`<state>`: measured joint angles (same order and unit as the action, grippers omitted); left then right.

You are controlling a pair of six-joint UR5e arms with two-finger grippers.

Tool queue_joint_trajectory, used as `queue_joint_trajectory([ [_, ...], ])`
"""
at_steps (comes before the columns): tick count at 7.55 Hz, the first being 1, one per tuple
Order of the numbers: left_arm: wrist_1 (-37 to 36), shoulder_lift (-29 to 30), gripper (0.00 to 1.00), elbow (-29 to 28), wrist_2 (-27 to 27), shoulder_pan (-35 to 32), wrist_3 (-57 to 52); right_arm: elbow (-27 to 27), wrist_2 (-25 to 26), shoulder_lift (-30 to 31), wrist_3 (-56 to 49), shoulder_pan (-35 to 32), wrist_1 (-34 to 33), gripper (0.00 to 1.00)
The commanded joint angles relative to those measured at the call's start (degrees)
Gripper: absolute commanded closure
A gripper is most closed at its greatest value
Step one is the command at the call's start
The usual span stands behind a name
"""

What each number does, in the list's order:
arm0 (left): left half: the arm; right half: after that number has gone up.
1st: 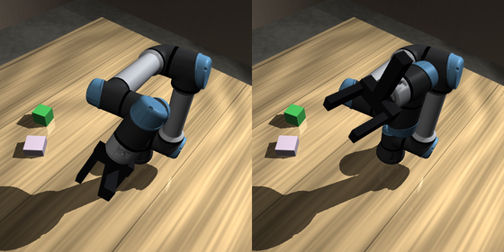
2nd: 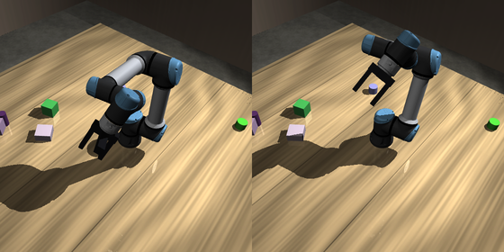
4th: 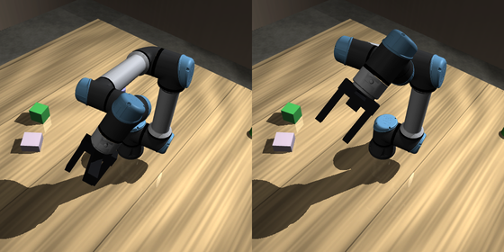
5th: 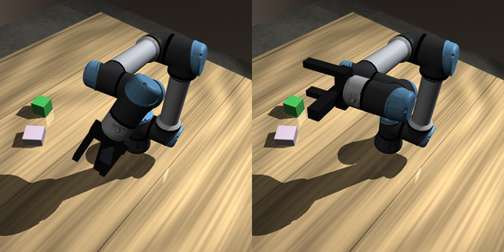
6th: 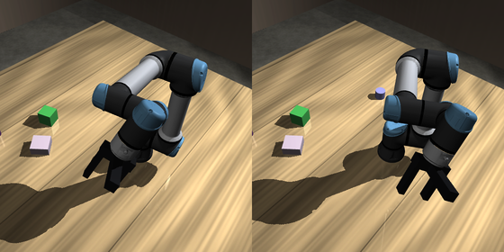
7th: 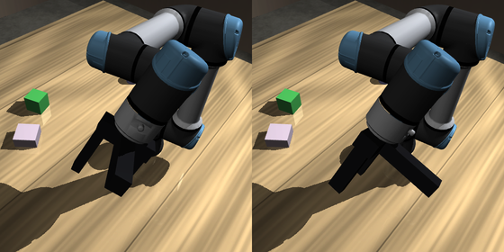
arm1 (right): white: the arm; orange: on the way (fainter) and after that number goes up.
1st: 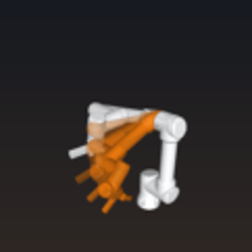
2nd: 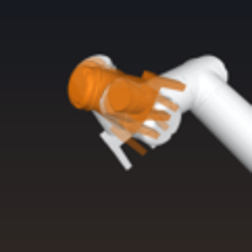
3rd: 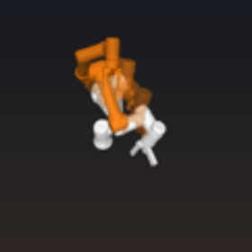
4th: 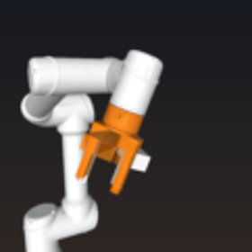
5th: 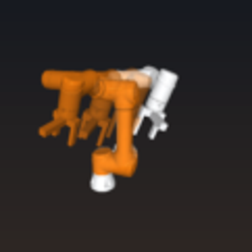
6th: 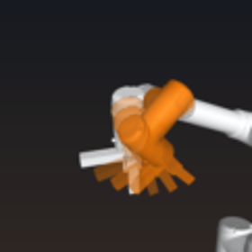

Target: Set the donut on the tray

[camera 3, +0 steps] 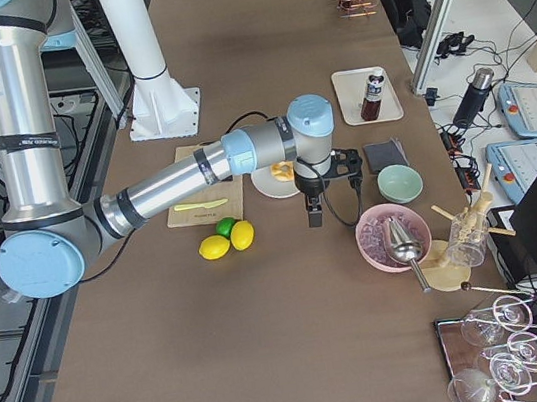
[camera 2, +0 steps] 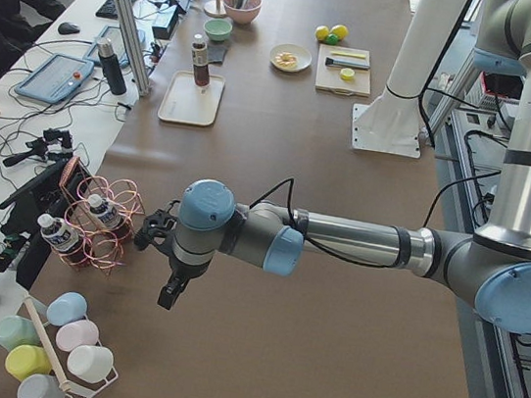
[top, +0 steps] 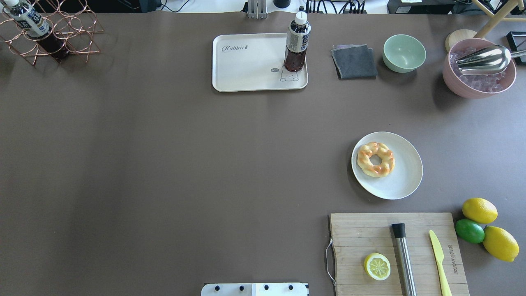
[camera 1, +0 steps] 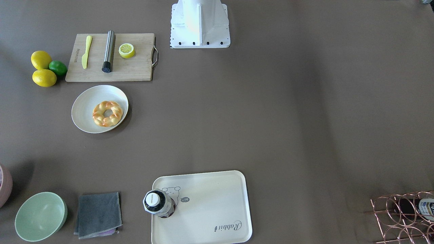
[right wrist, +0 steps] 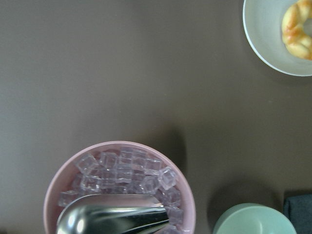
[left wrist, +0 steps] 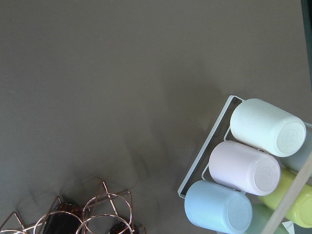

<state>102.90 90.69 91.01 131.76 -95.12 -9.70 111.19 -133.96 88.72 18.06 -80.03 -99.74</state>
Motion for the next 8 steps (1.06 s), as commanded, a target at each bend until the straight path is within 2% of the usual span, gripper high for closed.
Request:
queue_joint_trajectory([
  [1,0.28,0.89,0.02,-0.04,0.07,0.55,0.47,-1.40,1.85,-2.14,16.50,12.40,13.79,0.00],
  [2,0.19,0.81,0.02,-0.04,0.07,0.55,0.56,-2.81,2.47,-2.32,21.61,17.14,20.13,0.00],
  [4,0.11,0.81,0.02,-0.21,0.16,0.55,0.56,-5.17,7.55,-2.41,31.99,24.46,27.89,0.00],
  [5,0.10,0.81,0.02,-0.30,0.16,0.55,0.56,-6.85,7.66,-2.32,32.30,26.40,30.45,0.00],
  [8,0.10,0.89,0.02,0.31,0.16,0.55,3.09,-8.27,10.54,-1.62,32.39,31.77,31.27,0.00],
])
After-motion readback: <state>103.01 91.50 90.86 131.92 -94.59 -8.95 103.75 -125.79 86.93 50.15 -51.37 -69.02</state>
